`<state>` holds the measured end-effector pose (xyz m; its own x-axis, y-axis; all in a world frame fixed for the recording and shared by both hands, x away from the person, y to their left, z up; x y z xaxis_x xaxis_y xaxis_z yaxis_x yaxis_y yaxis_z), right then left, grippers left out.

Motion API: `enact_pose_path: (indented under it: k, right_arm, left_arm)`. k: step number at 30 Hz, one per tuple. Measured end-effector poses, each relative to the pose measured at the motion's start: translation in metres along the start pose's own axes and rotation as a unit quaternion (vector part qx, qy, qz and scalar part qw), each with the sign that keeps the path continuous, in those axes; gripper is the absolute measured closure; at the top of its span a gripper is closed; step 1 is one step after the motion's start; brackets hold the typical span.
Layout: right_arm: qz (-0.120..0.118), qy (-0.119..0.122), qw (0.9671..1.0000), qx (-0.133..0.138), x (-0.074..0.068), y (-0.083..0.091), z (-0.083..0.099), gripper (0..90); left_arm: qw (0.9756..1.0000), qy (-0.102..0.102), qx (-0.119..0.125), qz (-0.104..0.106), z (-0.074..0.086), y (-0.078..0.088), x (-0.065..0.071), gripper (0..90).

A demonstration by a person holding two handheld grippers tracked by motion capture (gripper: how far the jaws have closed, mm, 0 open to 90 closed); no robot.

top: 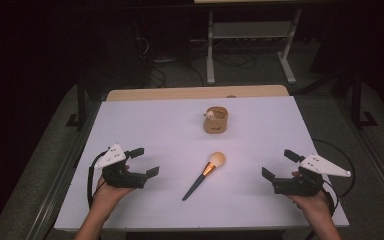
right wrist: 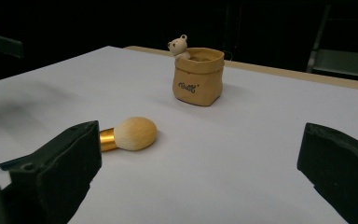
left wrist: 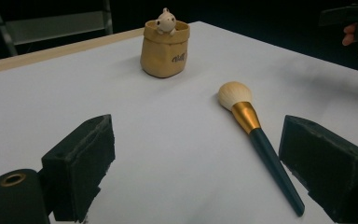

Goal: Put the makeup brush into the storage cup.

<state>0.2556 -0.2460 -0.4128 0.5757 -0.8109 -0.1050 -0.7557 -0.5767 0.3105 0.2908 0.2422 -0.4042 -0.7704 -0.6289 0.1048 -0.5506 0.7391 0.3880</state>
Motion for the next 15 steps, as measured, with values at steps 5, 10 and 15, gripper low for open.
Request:
enact_pose_path:
  k: [5,10,15]
  right_arm:
    - [-0.002,-0.001,1.0,0.0,-0.0001,-0.0008,-0.0002,0.0]
    - [-0.004,-0.002,1.0,0.0,0.0004,-0.0023,-0.0008,0.0]
    - [-0.005,0.0,1.0,0.002,-0.0003,-0.0028,-0.0014,0.0]
  left_arm:
    - [1.0,0.002,-0.003,-0.001,-0.001,0.0007,-0.0008,10.2]
    - [1.0,0.006,-0.007,-0.002,-0.003,0.0003,-0.0013,10.2]
    - [1.0,0.005,-0.003,0.002,-0.0068,-0.0018,0.0002,10.2]
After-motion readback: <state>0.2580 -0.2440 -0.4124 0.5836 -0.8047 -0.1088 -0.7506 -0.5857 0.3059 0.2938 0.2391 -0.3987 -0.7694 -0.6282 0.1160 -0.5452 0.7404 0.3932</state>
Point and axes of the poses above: each handheld gripper's, and its own axes: y roughly backward along the jaws, z roughly out of its underside, x roughly to its right, the point moved 1 cm from there along -y, roughly forward along the jaws, and after that the axes turned 2 degrees about -x, right-handed, at the moved point
